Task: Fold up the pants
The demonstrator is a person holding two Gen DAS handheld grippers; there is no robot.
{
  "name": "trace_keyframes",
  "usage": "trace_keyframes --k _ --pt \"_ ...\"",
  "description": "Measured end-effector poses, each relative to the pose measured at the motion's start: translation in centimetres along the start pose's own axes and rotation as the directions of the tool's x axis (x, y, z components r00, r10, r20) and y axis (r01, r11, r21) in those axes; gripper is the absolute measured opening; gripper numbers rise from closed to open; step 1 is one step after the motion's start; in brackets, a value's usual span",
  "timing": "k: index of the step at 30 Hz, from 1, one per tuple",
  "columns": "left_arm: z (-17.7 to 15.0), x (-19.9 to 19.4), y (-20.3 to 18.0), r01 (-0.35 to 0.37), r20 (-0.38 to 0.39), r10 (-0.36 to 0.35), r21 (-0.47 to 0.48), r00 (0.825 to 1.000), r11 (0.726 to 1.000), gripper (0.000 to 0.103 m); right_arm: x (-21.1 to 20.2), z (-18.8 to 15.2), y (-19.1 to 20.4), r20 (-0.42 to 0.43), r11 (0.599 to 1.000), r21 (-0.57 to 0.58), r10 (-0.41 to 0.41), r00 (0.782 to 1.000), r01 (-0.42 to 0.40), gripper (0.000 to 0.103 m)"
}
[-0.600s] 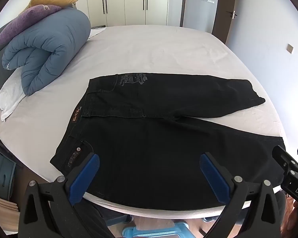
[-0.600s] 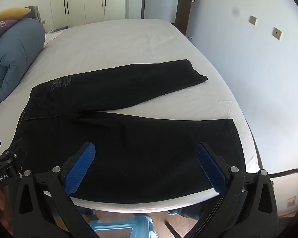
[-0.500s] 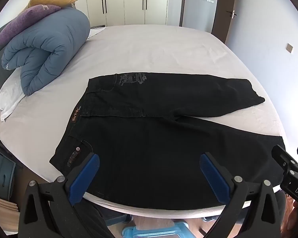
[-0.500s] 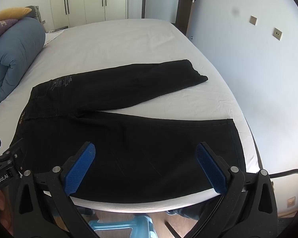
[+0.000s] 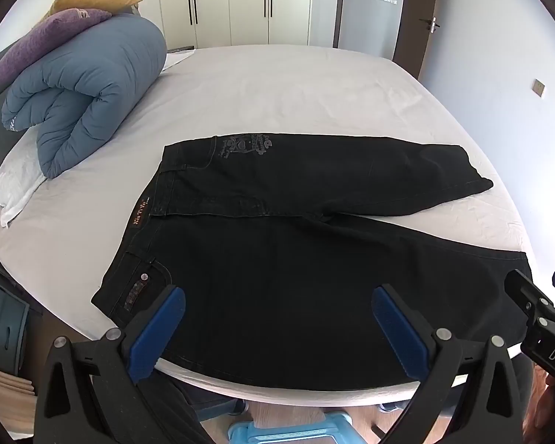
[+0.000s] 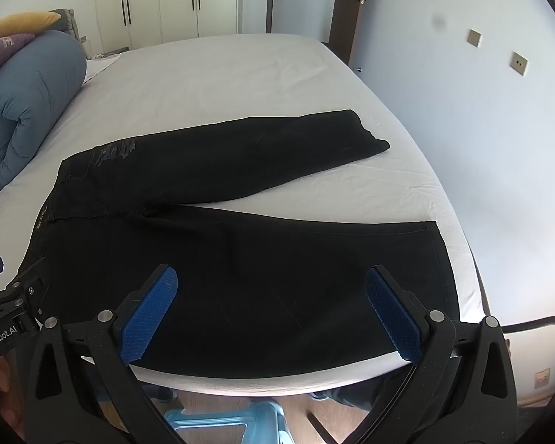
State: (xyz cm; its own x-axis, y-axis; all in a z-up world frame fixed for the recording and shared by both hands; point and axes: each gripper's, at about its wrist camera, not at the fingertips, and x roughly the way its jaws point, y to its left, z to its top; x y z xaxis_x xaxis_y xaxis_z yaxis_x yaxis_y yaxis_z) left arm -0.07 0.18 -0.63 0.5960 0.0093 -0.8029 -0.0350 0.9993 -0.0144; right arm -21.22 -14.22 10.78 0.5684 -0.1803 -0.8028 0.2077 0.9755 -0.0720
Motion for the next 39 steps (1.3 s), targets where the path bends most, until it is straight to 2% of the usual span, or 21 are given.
trace_keyframes --k 39 --pt "-1.0 0.3 0.3 -0.001 -0.009 0.001 0.001 1.0 1.0 0.103 0.8 -0.6 0.9 -0.008 1.0 -0.008 0.003 1.0 -0.003 0.103"
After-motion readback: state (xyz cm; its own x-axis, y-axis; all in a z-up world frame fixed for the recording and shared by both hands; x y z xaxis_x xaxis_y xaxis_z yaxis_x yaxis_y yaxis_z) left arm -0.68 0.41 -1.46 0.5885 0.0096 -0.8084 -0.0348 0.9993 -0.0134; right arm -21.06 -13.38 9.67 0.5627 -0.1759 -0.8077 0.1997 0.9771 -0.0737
